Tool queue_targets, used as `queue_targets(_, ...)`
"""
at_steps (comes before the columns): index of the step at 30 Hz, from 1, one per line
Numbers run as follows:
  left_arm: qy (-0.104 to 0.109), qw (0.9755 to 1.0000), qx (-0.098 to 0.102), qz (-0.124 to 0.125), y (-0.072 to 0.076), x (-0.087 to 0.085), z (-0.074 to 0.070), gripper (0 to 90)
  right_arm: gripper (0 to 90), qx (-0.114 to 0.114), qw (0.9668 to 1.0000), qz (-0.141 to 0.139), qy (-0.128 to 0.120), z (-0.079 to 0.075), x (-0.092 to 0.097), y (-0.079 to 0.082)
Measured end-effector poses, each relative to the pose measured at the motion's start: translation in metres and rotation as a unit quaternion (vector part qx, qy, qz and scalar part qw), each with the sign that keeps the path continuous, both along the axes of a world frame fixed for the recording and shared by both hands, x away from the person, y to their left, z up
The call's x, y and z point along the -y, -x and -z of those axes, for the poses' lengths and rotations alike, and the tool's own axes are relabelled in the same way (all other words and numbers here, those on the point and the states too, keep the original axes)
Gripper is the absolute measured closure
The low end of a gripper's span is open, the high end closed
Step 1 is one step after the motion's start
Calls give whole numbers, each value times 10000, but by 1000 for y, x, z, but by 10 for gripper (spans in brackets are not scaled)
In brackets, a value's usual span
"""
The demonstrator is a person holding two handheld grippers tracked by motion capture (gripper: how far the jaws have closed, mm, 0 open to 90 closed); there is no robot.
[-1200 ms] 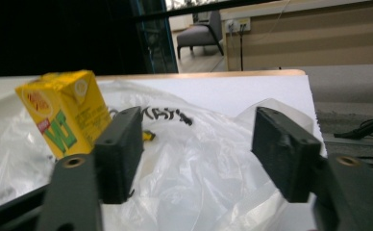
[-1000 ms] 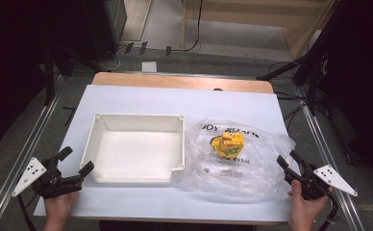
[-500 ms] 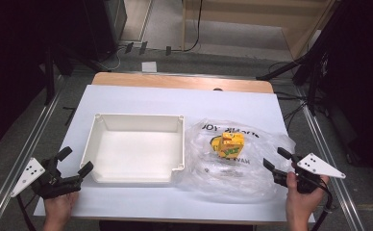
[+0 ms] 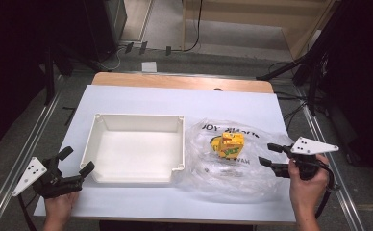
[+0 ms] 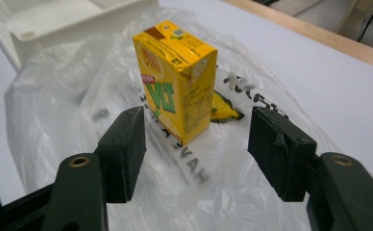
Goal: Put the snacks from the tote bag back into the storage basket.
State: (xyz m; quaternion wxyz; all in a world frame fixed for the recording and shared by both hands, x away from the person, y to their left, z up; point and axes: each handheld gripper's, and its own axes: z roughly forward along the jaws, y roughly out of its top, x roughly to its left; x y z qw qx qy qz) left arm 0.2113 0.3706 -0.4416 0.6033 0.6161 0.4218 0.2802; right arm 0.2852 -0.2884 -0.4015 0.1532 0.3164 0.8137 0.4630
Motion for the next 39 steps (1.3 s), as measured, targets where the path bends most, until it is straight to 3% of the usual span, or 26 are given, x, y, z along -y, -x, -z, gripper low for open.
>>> queue_targets(8, -1, 10000, 0, 8, 0, 0, 0, 0, 349, 21, 9989, -199, 431, -2, -3, -13)
queue_targets(9, -3, 10000, 1, 8, 0, 0, 0, 0, 346, -109, 9985, -225, 487, -4, -3, -13)
queue_targets(13, -13, 10000, 3, 7, 0, 0, 0, 0, 340, -138, 9973, -519, 506, -15, -5, -15)
queue_targets(21, 13, 10000, 10, 15, 0, -1, 0, 0, 348, -259, 9935, -906, 646, -28, -15, -31)
queue_targets(28, 69, 10000, 9, 13, 0, -3, 0, 0, 314, -394, 9877, -994, 1141, -30, -25, -44)
queue_targets(33, 95, 10000, 8, 24, 0, -5, 0, 0, 342, -178, 9873, -1003, 1217, -34, -26, -51)
queue_targets(36, 88, 10000, 11, 25, 0, -4, 0, 0, 384, 81, 9867, -980, 1295, -36, -26, -54)
queue_targets(39, 87, 10000, 14, 15, 0, -4, 0, 0, 466, -76, 9850, -1103, 1322, -39, -27, -59)
